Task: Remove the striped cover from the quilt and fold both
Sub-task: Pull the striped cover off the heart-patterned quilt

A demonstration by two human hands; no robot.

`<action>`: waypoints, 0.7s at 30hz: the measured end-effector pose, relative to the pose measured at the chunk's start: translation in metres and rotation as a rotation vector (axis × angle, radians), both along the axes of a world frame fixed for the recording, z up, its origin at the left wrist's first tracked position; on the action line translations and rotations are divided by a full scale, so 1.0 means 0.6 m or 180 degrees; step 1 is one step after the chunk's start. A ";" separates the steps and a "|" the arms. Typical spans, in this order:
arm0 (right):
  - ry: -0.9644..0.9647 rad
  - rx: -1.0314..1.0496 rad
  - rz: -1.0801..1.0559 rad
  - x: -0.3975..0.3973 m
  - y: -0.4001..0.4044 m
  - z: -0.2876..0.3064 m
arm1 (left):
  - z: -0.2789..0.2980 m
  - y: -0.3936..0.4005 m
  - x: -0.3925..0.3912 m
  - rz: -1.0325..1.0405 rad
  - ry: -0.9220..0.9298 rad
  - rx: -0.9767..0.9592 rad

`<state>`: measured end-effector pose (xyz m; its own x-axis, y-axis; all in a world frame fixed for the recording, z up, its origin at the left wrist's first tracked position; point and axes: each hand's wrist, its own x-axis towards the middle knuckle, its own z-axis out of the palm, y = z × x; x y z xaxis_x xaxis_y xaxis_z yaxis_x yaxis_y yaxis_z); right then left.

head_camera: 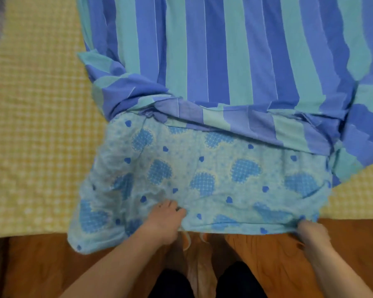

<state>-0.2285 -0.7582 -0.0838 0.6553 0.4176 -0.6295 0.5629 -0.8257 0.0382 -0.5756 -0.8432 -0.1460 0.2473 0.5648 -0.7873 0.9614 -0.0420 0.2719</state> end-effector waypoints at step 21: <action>0.0128 0.1390 0.7063 -0.801 0.255 -0.021 | 0.037 0.070 -0.181 0.3180 -0.0383 0.1479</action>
